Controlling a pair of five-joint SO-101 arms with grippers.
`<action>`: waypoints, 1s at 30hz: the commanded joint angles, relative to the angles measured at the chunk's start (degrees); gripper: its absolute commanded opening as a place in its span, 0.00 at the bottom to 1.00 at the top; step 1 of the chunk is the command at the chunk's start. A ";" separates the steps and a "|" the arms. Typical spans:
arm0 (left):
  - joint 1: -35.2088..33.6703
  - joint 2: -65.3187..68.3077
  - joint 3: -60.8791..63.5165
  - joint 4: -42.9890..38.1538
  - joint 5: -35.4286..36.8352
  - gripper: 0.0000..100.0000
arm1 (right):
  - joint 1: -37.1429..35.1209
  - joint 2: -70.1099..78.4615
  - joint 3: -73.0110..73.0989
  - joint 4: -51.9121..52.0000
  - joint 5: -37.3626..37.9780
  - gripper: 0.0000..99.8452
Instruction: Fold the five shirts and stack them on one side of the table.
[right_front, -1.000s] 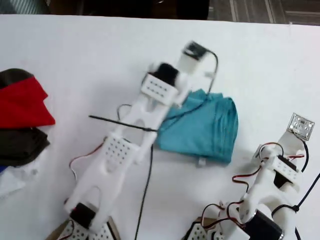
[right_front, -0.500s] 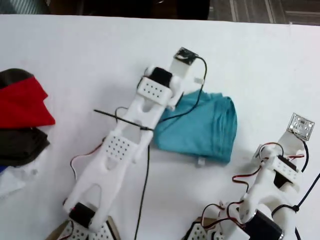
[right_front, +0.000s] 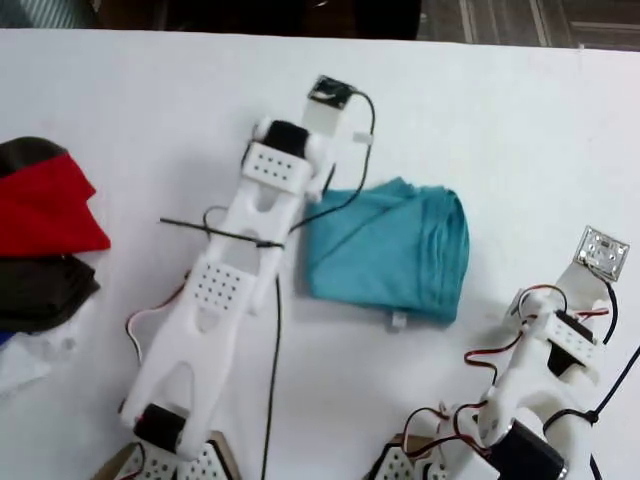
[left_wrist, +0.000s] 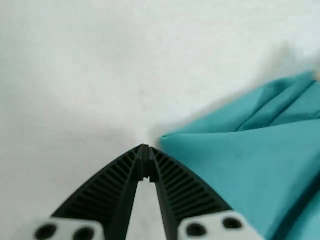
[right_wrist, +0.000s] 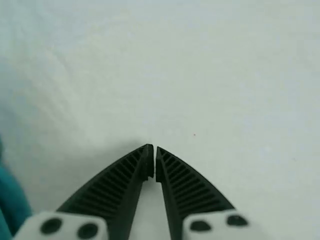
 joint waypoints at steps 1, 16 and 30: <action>2.55 -1.41 -6.64 3.34 0.26 0.03 | 0.04 -2.07 -0.53 -0.92 -0.53 0.02; 5.54 1.14 -3.56 3.25 -4.92 0.18 | 0.04 -2.07 -0.53 -0.92 -0.53 0.02; 5.54 3.60 -4.79 1.41 -4.66 0.03 | 0.04 -2.07 -0.53 -0.92 -0.53 0.02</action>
